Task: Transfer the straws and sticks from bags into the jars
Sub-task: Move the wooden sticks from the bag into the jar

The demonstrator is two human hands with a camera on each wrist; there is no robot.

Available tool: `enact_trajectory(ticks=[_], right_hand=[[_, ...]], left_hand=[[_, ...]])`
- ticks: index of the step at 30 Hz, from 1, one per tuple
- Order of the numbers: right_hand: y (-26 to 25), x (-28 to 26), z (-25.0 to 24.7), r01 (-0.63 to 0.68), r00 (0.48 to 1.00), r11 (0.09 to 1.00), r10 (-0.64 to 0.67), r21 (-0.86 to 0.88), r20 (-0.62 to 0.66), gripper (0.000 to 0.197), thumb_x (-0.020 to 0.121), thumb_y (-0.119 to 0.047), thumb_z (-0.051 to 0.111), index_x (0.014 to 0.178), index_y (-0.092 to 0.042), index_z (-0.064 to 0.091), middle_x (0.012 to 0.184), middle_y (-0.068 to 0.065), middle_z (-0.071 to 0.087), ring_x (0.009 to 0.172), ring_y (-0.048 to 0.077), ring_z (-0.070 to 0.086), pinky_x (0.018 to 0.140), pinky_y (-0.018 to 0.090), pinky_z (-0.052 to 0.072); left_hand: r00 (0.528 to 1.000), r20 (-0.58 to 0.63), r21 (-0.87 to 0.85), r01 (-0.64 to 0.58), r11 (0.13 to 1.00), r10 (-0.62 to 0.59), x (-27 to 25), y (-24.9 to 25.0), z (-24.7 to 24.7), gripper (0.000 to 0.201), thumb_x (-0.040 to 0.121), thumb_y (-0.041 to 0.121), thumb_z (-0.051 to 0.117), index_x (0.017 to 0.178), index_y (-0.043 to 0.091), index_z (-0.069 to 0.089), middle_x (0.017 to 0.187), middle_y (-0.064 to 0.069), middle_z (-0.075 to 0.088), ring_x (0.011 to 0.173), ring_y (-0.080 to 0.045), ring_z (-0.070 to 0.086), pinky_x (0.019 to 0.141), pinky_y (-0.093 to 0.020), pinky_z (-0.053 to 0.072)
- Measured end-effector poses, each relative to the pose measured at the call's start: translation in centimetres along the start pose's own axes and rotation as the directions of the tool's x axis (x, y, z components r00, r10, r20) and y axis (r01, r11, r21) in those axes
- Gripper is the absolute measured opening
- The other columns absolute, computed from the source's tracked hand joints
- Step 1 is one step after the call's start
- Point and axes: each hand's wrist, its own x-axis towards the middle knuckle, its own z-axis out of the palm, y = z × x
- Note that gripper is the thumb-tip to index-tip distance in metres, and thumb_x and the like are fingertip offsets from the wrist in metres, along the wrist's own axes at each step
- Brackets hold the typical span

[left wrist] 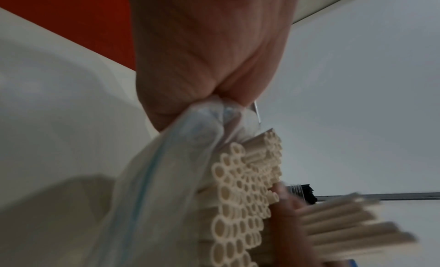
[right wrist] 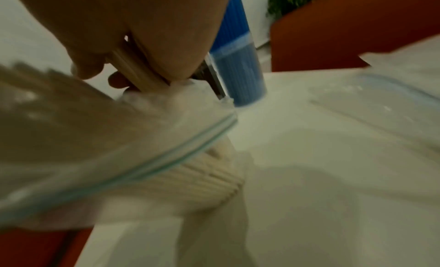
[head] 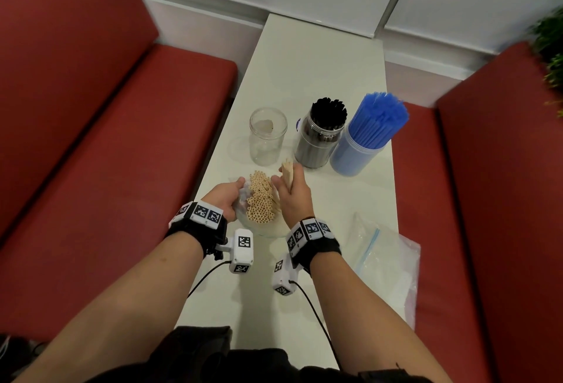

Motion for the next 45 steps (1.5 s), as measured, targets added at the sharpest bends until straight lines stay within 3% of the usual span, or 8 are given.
enact_trajectory(ticks=[6, 9, 13, 17, 21, 33, 41, 45], right_hand=[[2.0, -0.2, 0.7, -0.151, 0.988, 0.988, 0.151, 0.032, -0.005, 0.021, 0.098, -0.035, 0.061, 0.094, -0.015, 0.057, 0.079, -0.003, 0.062, 0.072, 0.009, 0.057, 0.070, 0.029, 0.044], [-1.0, 1.0, -0.1, -0.077, 0.996, 0.996, 0.079, 0.055, -0.032, 0.025, 0.095, -0.050, 0.062, 0.083, -0.028, 0.056, 0.067, -0.005, 0.060, 0.058, 0.005, 0.056, 0.060, 0.020, 0.044], [-8.4, 3.4, -1.4, 0.067, 0.994, 0.979, -0.048, 0.195, -0.102, 0.032, 0.092, -0.051, 0.065, 0.078, -0.023, 0.056, 0.063, -0.002, 0.051, 0.058, 0.014, 0.049, 0.057, 0.034, 0.044], [-16.7, 7.6, -3.0, 0.269, 0.956, 0.907, -0.211, 0.323, -0.203, 0.035, 0.092, -0.042, 0.070, 0.075, -0.015, 0.055, 0.058, 0.002, 0.052, 0.050, 0.014, 0.048, 0.050, 0.028, 0.045], [-20.1, 12.1, -3.0, 0.352, 0.929, 0.869, -0.281, 0.349, -0.239, 0.041, 0.088, -0.029, 0.077, 0.061, -0.019, 0.047, 0.054, 0.010, 0.052, 0.052, 0.020, 0.048, 0.058, 0.035, 0.047], [-8.2, 19.3, 3.3, 0.018, 0.998, 0.969, -0.004, 0.247, -0.056, 0.040, 0.082, -0.036, 0.082, 0.068, -0.012, 0.052, 0.057, 0.007, 0.056, 0.053, 0.014, 0.050, 0.061, 0.022, 0.045], [-5.8, 19.6, 4.1, -0.037, 0.999, 0.972, 0.040, 0.233, -0.009, 0.033, 0.079, -0.029, 0.083, 0.069, -0.017, 0.053, 0.064, -0.003, 0.053, 0.063, 0.020, 0.057, 0.073, 0.044, 0.051], [-5.7, 19.1, 3.4, -0.025, 1.000, 0.973, 0.024, 0.228, 0.008, 0.025, 0.077, -0.028, 0.085, 0.083, -0.016, 0.064, 0.076, 0.000, 0.063, 0.076, 0.020, 0.060, 0.079, 0.044, 0.051]], left_hand=[[1.000, 0.019, 0.019, 0.021, 1.000, -0.022, 0.4, -0.3, 0.0, 0.043, 0.105, 0.034, 0.050, 0.133, 0.002, 0.059, 0.130, -0.019, 0.066, 0.106, -0.033, 0.066, 0.086, -0.044, 0.052], [0.998, 0.042, -0.002, 0.042, 0.999, -0.042, 0.8, 0.2, -0.3, 0.045, 0.105, 0.035, 0.050, 0.136, 0.003, 0.057, 0.132, -0.019, 0.065, 0.119, -0.033, 0.063, 0.105, -0.047, 0.047], [0.998, 0.041, -0.014, 0.054, 0.998, -0.053, 1.0, 0.6, -0.8, 0.036, 0.105, 0.037, 0.050, 0.104, 0.005, 0.066, 0.093, -0.013, 0.076, 0.075, -0.026, 0.074, 0.068, -0.035, 0.060], [0.997, 0.050, -0.026, 0.064, 0.998, -0.063, 1.9, 0.7, -1.3, 0.036, 0.104, 0.039, 0.051, 0.105, 0.007, 0.067, 0.112, -0.015, 0.071, 0.104, -0.031, 0.067, 0.095, -0.050, 0.053], [0.990, 0.093, -0.089, 0.111, 0.990, -0.103, 2.8, 1.0, -1.7, 0.039, 0.103, 0.040, 0.053, 0.106, 0.005, 0.068, 0.096, -0.020, 0.075, 0.095, -0.033, 0.068, 0.076, -0.048, 0.052], [0.974, 0.169, -0.143, 0.177, 0.974, -0.152, 5.5, 2.2, -1.4, 0.042, 0.103, 0.040, 0.051, 0.100, 0.003, 0.071, 0.101, -0.019, 0.076, 0.081, -0.033, 0.076, 0.078, -0.046, 0.053], [0.963, 0.205, -0.121, 0.201, 0.972, -0.174, 6.1, 2.5, -1.3, 0.053, 0.102, 0.042, 0.051, 0.079, 0.006, 0.082, 0.100, -0.016, 0.077, 0.084, -0.030, 0.077, 0.081, -0.044, 0.053], [0.967, 0.187, -0.136, 0.201, 0.970, -0.174, 6.0, 2.4, -1.2, 0.048, 0.102, 0.041, 0.053, 0.087, 0.005, 0.080, 0.100, -0.016, 0.077, 0.083, -0.030, 0.076, 0.076, -0.044, 0.054]])
